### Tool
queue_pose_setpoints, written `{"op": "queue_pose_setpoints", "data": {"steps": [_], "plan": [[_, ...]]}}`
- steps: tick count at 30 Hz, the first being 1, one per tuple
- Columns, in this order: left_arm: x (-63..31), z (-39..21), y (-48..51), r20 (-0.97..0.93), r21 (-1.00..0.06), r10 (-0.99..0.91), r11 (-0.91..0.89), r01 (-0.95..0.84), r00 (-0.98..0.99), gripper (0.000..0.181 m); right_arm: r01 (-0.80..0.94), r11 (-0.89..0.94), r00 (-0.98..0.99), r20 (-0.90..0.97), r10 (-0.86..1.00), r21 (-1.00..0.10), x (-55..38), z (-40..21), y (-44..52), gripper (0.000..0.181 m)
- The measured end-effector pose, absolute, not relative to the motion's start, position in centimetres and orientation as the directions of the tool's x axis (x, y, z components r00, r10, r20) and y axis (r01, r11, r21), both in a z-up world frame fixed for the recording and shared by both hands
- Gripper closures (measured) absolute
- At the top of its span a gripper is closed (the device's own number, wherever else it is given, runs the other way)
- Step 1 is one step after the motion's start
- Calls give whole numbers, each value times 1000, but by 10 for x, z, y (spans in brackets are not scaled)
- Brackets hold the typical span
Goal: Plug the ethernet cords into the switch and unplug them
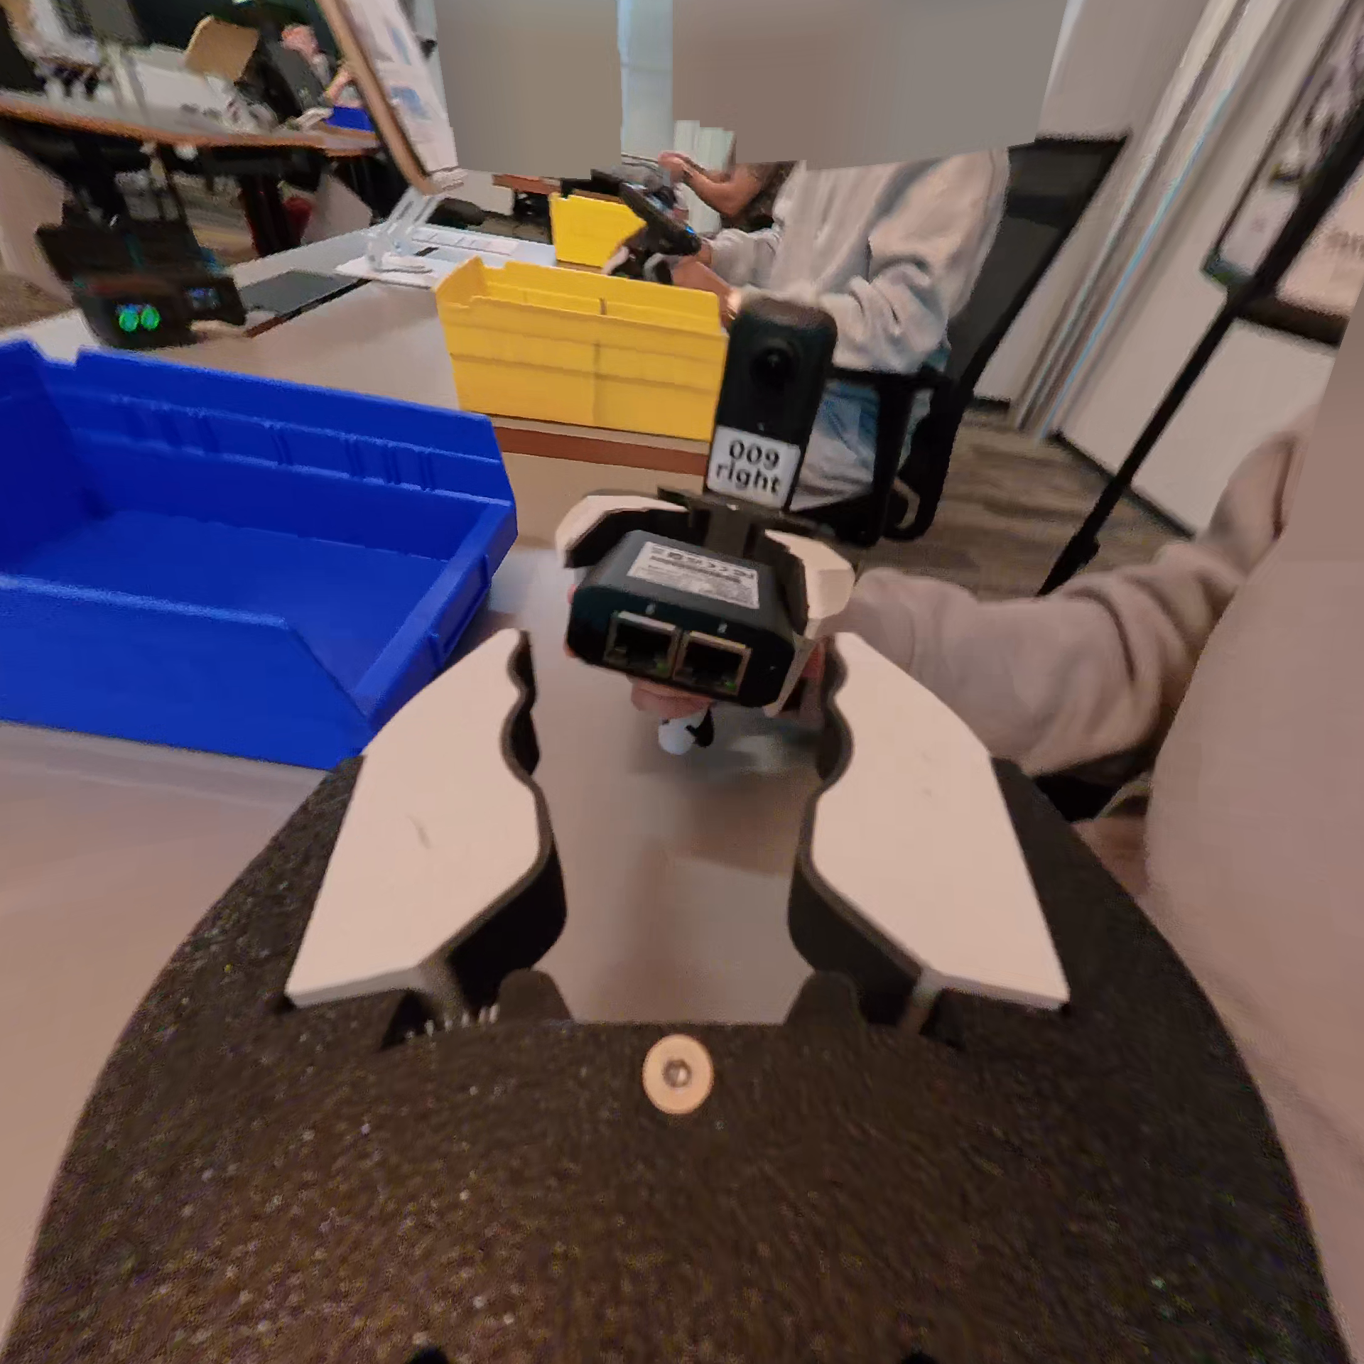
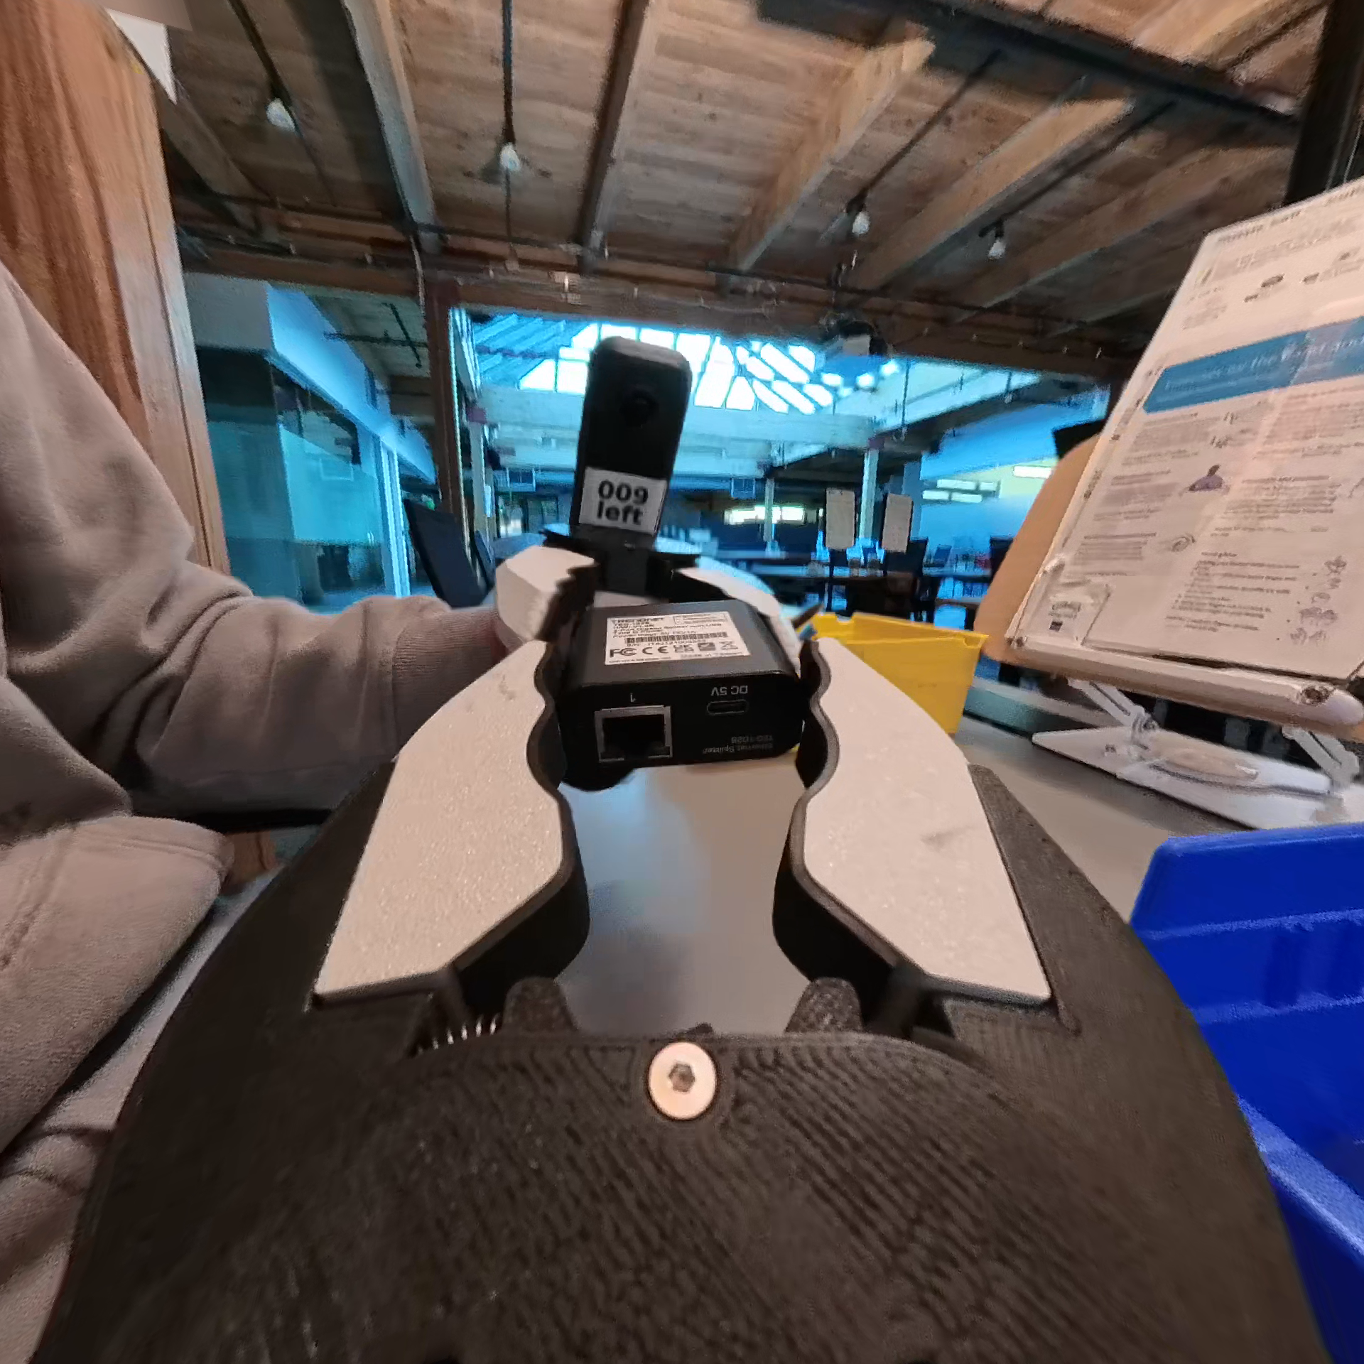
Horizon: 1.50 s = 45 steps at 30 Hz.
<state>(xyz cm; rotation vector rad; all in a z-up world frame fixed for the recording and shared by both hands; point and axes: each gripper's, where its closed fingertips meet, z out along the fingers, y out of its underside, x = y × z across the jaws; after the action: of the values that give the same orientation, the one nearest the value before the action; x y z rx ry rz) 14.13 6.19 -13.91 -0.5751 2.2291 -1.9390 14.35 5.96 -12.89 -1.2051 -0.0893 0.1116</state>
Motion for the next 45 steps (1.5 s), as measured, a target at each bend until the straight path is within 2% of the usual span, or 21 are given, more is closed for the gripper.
{"op": "queue_pose_setpoints", "data": {"steps": [1,2,5,7,9,12,18,21,28,37,45], "plan": [[144,-135,63,227,-961,-394,57,-270,-891,101,-57,396,990,0,143,-917,145,-125,54,119],[146,-132,64,333,-930,-421,4,-368,-844,103,-81,440,986,-7,169,-894,144,-120,47,119],[137,-132,58,636,-751,-387,-110,-651,-668,109,-57,506,984,37,174,-861,143,-114,36,120],[121,-135,44,756,-631,-310,-116,-767,-576,112,-2,490,987,77,142,-872,142,-117,38,119],[109,-134,34,817,-562,-242,-126,-818,-524,122,54,451,984,125,130,-891,138,-123,44,120],[115,-147,39,811,-562,-297,-153,-813,-505,153,120,370,976,177,125,-921,131,-132,54,119],[113,-156,47,853,-517,-180,-169,-839,-490,156,213,245,967,240,87,-946,130,-142,64,120],[112,-155,50,877,-480,-115,-172,-860,-467,156,201,229,972,223,76,-952,130,-140,68,119],[115,-154,51,878,-473,-149,-121,-873,-455,156,143,220,982,165,89,-965,130,-141,70,120],[121,-153,48,893,-445,-148,-146,-883,-426,157,202,189,977,212,34,-961,138,-147,70,118],[128,-154,53,896,-437,-173,-180,-881,-409,156,155,154,987,160,17,-976,145,-150,75,119]]}}
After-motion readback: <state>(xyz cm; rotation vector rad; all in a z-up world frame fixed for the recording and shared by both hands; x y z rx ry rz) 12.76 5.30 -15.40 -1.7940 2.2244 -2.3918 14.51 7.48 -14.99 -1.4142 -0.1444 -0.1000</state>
